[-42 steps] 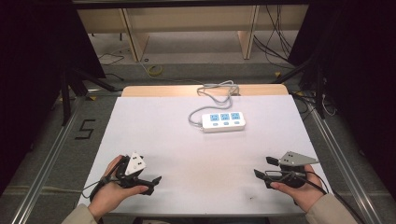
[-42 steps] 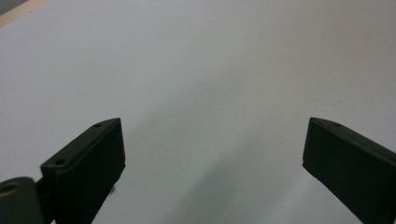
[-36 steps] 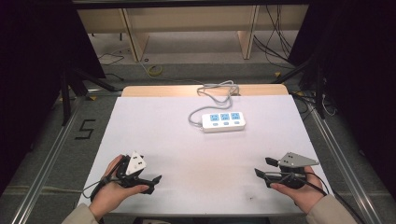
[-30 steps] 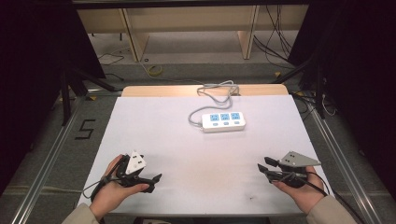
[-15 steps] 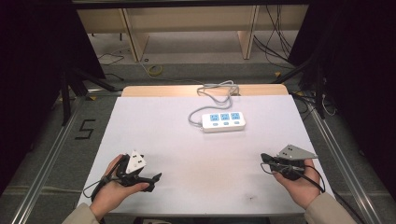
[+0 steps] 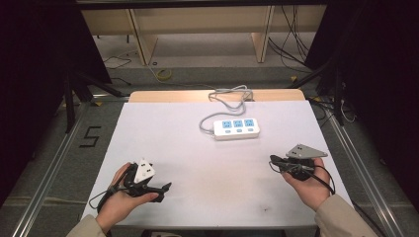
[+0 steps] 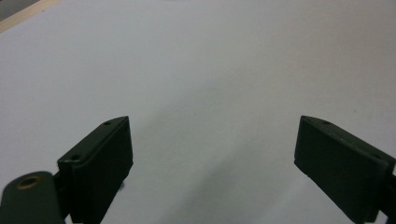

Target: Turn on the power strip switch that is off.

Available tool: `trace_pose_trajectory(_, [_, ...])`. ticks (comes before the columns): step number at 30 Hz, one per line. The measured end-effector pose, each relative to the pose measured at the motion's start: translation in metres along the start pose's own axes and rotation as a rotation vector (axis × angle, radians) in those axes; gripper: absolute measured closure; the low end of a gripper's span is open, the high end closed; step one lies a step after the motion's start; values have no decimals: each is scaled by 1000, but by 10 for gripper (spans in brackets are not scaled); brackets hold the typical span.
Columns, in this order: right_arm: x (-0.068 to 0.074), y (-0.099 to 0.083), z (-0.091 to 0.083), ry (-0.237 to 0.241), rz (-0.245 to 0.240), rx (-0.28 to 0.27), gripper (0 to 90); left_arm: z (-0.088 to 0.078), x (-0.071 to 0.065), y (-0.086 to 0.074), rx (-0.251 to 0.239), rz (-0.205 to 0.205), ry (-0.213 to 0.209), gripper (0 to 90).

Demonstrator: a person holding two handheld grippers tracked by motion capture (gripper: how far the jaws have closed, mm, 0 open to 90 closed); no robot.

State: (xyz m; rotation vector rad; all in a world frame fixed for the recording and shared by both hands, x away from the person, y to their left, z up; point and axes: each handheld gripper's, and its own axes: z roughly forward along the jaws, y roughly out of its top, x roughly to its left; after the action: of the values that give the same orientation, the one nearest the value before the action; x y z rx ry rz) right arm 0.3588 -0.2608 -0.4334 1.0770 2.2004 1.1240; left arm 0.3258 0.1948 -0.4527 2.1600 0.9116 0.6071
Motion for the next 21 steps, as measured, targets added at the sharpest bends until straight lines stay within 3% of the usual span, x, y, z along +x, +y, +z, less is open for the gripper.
trace_pose_trajectory(8, [-3,7,10,9,25,-2,900,0,0,0,1,1,2,113])
trace_pose_trajectory(21, [-4,20,23,21,10,15,900,0,1,0,4,3,2,115])
